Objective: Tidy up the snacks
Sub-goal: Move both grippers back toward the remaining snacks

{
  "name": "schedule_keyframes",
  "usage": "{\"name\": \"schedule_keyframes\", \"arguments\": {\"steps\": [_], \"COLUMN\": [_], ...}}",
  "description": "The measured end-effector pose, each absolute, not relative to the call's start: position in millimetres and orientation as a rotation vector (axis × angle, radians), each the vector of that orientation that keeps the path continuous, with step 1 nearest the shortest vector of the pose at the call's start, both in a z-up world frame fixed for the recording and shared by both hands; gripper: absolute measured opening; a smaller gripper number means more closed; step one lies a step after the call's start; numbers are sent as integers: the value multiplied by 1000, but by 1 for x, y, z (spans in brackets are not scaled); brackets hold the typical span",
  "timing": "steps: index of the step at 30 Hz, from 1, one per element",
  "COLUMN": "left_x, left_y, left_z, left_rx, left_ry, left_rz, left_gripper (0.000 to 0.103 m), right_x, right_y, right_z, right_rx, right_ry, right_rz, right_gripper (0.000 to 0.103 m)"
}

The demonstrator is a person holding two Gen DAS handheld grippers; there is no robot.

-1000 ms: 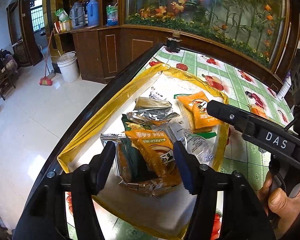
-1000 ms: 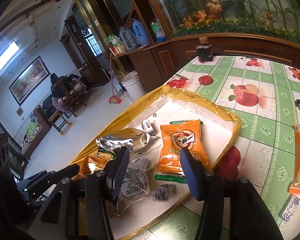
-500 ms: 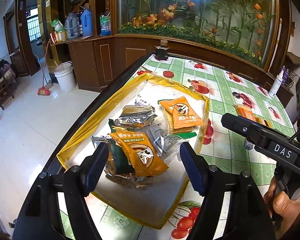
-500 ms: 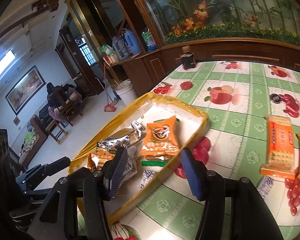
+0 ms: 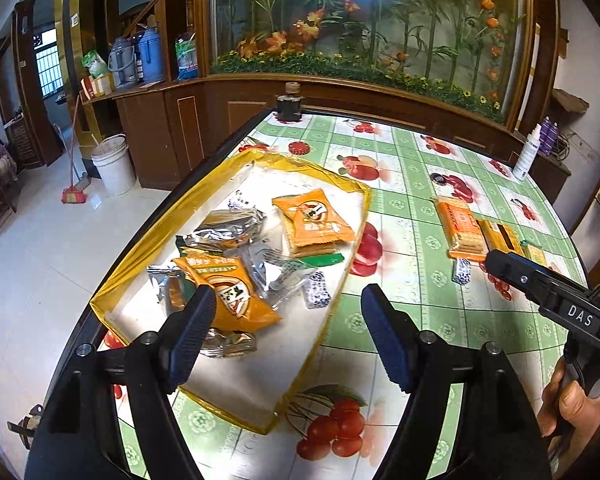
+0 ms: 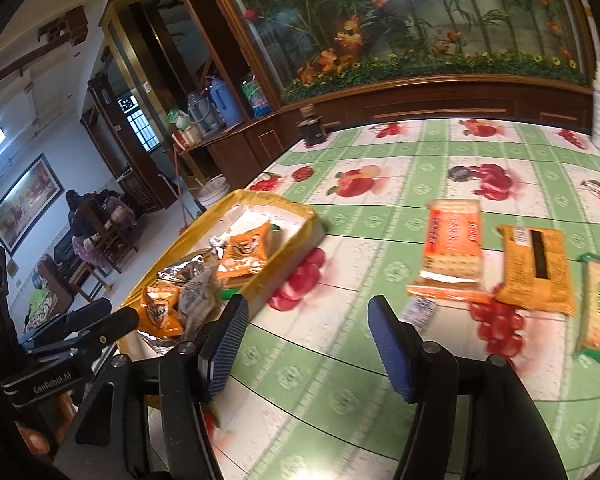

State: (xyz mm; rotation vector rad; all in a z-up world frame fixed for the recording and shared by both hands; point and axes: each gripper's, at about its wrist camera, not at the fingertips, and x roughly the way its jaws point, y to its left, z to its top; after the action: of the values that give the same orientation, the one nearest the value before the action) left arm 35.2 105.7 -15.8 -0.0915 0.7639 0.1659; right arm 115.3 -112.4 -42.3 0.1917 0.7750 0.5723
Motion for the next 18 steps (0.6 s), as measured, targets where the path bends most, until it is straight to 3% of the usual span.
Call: {"name": "schedule_keyframes", "arguments": {"steps": [18], "left_x": [47], "left_y": [32], "left_z": [-28], "left_rx": [-25], "left_ry": [832], "left_rz": [39], "left_gripper": [76], "right_x": [86], "right_y": [-226], "right_z": [-70], "right_rx": [226], "right_ry": [807], "right_rz": [393], "right_gripper": [69]}}
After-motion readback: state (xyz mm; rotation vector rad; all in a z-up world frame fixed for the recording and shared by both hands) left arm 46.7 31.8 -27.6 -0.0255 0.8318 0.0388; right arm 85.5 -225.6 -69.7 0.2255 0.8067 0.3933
